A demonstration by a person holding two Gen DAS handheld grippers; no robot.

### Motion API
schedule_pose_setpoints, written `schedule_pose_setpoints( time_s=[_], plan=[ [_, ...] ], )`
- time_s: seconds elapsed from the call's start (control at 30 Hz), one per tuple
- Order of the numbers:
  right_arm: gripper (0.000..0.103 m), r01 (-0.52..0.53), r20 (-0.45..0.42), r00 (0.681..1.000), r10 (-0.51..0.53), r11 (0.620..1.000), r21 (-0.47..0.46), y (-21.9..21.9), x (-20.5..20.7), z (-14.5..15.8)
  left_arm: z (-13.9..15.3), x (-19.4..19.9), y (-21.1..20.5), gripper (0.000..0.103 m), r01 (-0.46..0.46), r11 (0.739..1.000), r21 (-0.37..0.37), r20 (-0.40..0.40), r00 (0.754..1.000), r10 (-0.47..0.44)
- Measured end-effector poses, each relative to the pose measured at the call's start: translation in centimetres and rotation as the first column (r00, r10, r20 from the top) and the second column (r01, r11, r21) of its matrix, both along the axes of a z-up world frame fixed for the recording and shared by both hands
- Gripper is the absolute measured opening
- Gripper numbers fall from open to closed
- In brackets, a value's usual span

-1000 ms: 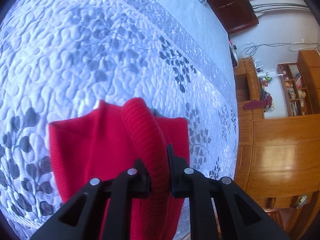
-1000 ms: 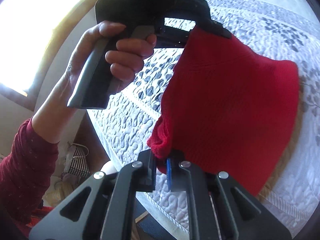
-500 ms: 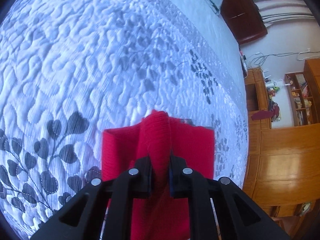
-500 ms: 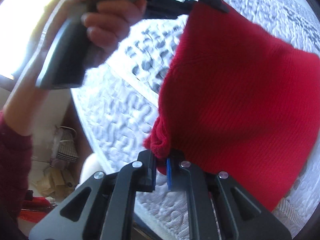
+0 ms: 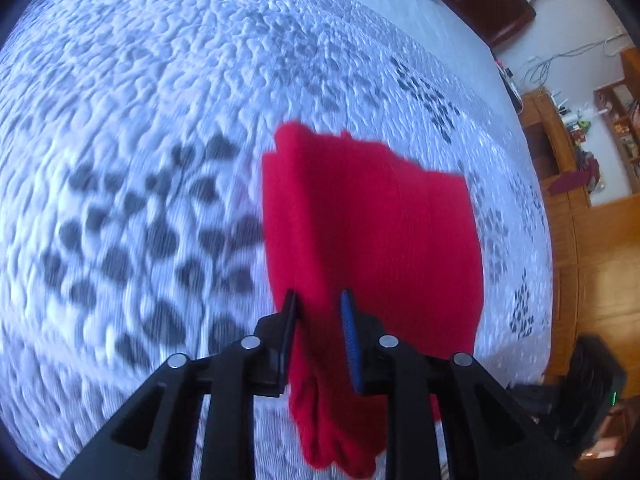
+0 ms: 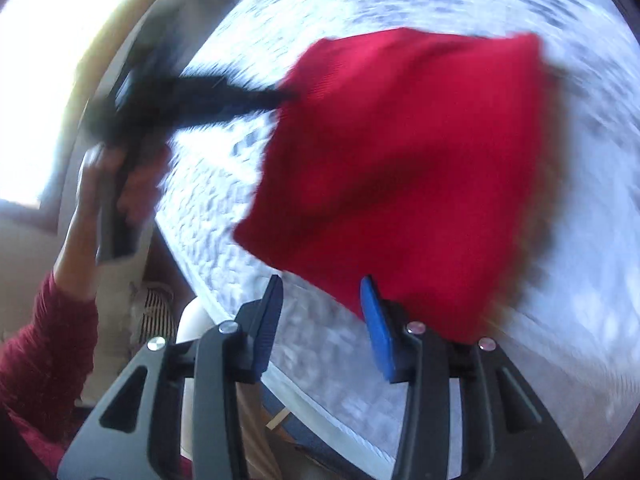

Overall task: Fold small clothes
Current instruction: 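Fold the held sweater over with the left tool and open the right tool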

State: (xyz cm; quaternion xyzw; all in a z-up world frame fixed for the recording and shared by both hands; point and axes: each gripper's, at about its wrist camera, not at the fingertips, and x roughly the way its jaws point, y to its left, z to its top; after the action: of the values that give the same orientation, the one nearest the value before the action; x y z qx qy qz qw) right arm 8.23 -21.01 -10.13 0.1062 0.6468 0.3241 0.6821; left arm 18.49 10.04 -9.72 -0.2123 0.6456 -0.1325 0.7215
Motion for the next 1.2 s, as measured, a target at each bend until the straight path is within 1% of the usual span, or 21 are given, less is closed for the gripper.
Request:
schedule_pose_setpoints(
  time_s=[0.07,0.13,0.23,0.3,0.37,0.47,0.57,0.6,0.63,0.67,0.7,0.73,0.77,0.8,0.87,0.93,0.97,1.0,1.07,1.1,1.2],
  plan=[
    [0.043,0.058,-0.024,0.998,-0.058,0.998,0.004,-2.8,0.0,-0.5,0.7,-1.7,-0.5,0.022,0.008,1.000,0.001,-0.002,1.000,-0.008],
    [0.048,0.118,-0.059,0.991,-0.117,0.993,0.007,-4.8,0.2,-1.5,1.2,-3.4,-1.4,0.035,0.023,1.000,0.014,-0.002,1.000,-0.023],
    [0.048,0.159,-0.118,0.981,-0.152,0.986,0.045,-6.2,0.4,-2.8,1.4,-5.2,-2.6,0.038,0.038,0.999,0.030,0.005,0.999,-0.038],
    [0.048,0.156,-0.143,0.979,-0.146,0.986,0.058,-6.2,0.4,-3.6,1.3,-6.0,-3.3,0.040,0.044,0.998,0.048,0.005,0.999,-0.044],
    [0.048,0.144,-0.147,0.980,-0.136,0.989,0.042,-5.6,0.6,-4.1,1.1,-6.2,-3.7,0.042,0.050,0.997,0.056,0.001,0.999,-0.050],
    [0.048,0.142,-0.162,0.977,-0.136,0.990,0.022,-5.1,0.9,-5.1,0.2,-6.4,-4.2,0.043,0.050,0.998,0.041,-0.031,0.998,-0.049],
    [0.047,0.149,-0.194,0.971,-0.139,0.988,0.035,-4.1,1.3,-6.3,-0.6,-6.5,-4.7,0.043,0.057,0.996,0.072,-0.037,0.998,-0.054],
    [0.039,0.146,-0.197,0.971,-0.136,0.989,0.035,-3.7,1.3,-5.9,-0.8,-6.5,-4.9,0.043,0.059,0.995,0.081,-0.041,0.998,-0.056],
    [0.031,0.142,-0.197,0.971,-0.133,0.989,0.031,-3.4,1.2,-6.0,-1.2,-6.6,-5.1,0.042,0.065,0.994,0.091,-0.048,0.997,-0.060],
    [0.027,0.137,-0.194,0.972,-0.129,0.990,0.029,-3.3,1.2,-6.0,-1.6,-6.7,-5.3,0.039,0.070,0.992,0.103,-0.057,0.996,-0.065],
    [0.018,0.131,-0.191,0.974,-0.122,0.991,0.038,-3.4,1.2,-5.7,-1.8,-6.7,-5.3,0.031,0.070,0.991,0.110,-0.059,0.996,-0.064],
    [0.016,0.126,-0.183,0.976,-0.115,0.991,0.047,-3.2,1.0,-5.3,-1.9,-6.8,-5.2,0.025,0.067,0.992,0.110,-0.061,0.996,-0.061],
    [0.015,0.125,-0.164,0.980,-0.115,0.991,0.051,-3.6,0.9,-4.5,-1.9,-6.8,-5.2,0.022,0.060,0.994,0.094,-0.064,0.996,-0.054],
    [0.014,0.123,-0.145,0.983,-0.114,0.991,0.053,-4.0,0.9,-3.7,-1.9,-6.7,-4.9,0.018,0.047,0.997,0.058,-0.073,0.996,-0.043],
    [0.013,0.114,-0.099,0.989,-0.109,0.992,0.050,-4.6,0.5,-1.9,-1.9,-6.8,-4.8,0.017,0.035,0.999,0.021,-0.084,0.996,-0.033],
    [0.012,0.082,-0.057,0.995,-0.079,0.996,0.042,-5.1,-0.2,-0.3,-1.8,-7.0,-5.2,0.016,0.056,0.998,0.015,-0.083,0.995,-0.055],
    [0.012,0.070,-0.054,0.996,-0.068,0.997,0.027,-5.2,-0.5,-0.2,-1.9,-7.1,-5.6,0.016,0.072,0.997,0.012,-0.085,0.994,-0.071],
    [0.012,0.056,-0.056,0.997,-0.056,0.998,0.004,-5.1,-0.9,-0.4,-2.1,-7.4,-6.1,0.016,0.091,0.996,0.014,-0.090,0.992,-0.089],
    [0.012,0.047,-0.079,0.996,-0.051,0.998,-0.048,-5.0,-1.3,-1.9,-2.7,-7.8,-6.5,0.016,0.107,0.994,0.037,-0.087,0.991,-0.104],
    [0.012,0.053,-0.106,0.993,-0.060,0.996,-0.067,-4.9,-1.4,-3.2,-3.0,-7.8,-6.7,0.016,0.115,0.992,0.043,-0.081,0.991,-0.111],
    [0.013,0.059,-0.123,0.990,-0.069,0.995,-0.082,-4.5,-1.6,-5.1,-3.5,-7.7,-6.5,0.016,0.103,0.995,0.015,-0.090,0.991,-0.101]
  ],
)
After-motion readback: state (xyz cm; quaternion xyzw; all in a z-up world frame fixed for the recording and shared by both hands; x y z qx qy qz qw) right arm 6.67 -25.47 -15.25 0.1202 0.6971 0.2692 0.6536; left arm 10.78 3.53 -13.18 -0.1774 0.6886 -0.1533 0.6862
